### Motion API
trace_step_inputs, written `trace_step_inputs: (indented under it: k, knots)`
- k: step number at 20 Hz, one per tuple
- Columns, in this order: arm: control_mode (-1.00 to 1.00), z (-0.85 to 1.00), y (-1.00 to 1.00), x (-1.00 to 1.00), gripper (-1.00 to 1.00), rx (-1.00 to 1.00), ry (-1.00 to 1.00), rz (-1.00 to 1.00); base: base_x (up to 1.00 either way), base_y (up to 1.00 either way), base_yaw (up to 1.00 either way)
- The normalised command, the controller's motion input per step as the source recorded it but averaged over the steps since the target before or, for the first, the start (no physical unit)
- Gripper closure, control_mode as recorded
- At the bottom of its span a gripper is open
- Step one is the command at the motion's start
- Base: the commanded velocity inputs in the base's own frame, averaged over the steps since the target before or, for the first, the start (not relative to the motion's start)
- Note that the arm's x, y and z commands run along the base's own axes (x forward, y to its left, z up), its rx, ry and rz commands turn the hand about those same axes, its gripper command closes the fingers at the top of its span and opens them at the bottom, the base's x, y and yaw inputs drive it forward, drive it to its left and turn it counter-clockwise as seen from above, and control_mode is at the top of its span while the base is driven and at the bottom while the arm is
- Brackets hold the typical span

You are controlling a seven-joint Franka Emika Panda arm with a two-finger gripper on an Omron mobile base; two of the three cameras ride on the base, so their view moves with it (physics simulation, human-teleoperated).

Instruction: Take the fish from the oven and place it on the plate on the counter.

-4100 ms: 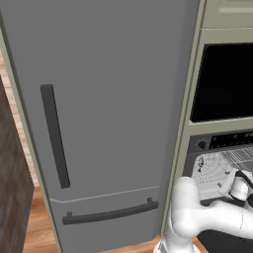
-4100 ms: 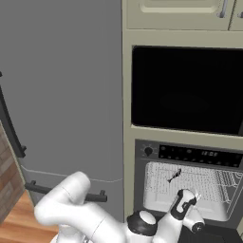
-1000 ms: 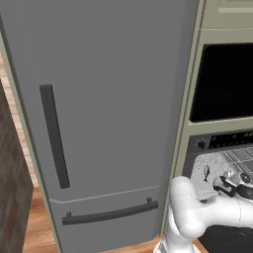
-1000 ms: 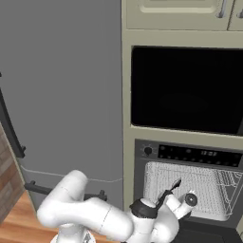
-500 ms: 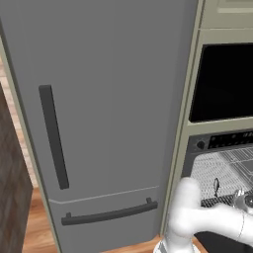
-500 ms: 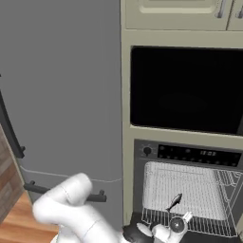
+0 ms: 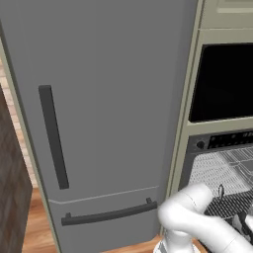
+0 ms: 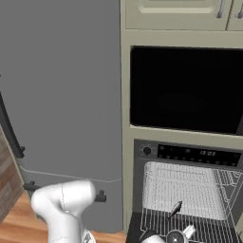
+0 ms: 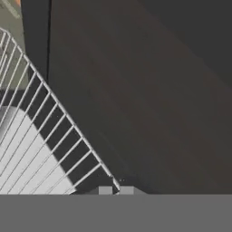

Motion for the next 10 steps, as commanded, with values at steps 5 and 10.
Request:
trace_step_inputs:
  k: [5, 10]
  knots:
    - [-1.0, 1.0, 0.0, -0.88, 1.0, -0.02, -0.09, 0.0, 0.0, 0.0, 0.0]
    - [-1.0, 1.0, 0.0, -0.09, 1.0, -0.1, -0.1, 0.08, 0.0, 0.0, 0.0]
